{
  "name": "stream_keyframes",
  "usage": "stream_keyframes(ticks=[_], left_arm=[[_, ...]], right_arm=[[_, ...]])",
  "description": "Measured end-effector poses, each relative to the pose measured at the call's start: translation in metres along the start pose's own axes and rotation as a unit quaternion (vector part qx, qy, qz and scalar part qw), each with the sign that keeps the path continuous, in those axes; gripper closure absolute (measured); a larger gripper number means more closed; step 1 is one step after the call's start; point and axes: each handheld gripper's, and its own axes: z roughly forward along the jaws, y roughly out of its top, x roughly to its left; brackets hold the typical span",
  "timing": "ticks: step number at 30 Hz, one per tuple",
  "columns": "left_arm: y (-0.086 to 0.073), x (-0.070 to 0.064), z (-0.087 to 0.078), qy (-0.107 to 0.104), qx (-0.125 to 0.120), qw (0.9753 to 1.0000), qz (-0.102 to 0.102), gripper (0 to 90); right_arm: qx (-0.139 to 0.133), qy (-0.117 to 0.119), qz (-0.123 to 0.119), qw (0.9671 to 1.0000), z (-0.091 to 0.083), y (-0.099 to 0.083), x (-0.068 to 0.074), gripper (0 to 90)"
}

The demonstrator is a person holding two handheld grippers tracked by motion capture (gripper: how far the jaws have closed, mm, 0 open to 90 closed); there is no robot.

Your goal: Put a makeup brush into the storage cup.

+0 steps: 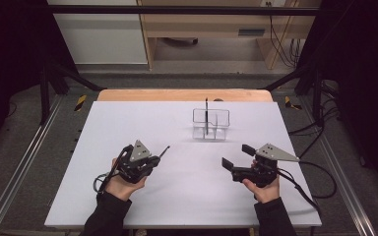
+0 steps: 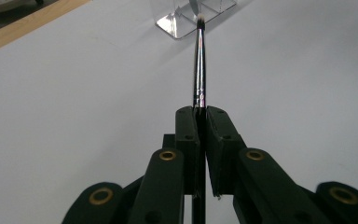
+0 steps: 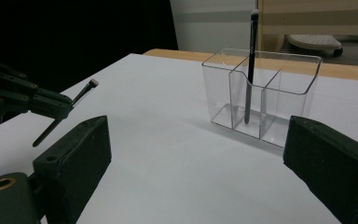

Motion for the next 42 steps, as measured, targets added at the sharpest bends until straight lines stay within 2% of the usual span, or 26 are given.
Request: stream_keyframes(ticks=[5,15,23,25,42], left_arm=[[0.002,-0.002,-0.002,0.001,-0.020,0.9998,-0.008,83.3],[0.006,-0.008,-0.006,0.010,-0.044,0.9989,-0.007,83.3],[0.014,-0.011,-0.006,0.011,-0.064,0.9978,-0.012,83.3],[0.017,-0.010,-0.006,0.007,-0.073,0.9971,-0.021,83.3],[0.023,-0.018,-0.003,0.000,-0.108,0.9933,-0.041,83.3]], right_arm=[[-0.002,0.007,0.003,1.0000,0.002,0.001,0.002,8.5],[0.002,0.024,0.011,0.9997,0.009,0.004,0.004,9.1],[-0.007,0.024,0.015,0.9996,0.014,0.007,0.006,9.4],[-0.011,0.022,0.013,0.9996,0.016,0.011,0.009,9.2],[-0.004,0.026,0.022,0.9994,0.033,0.023,0.023,9.2]])
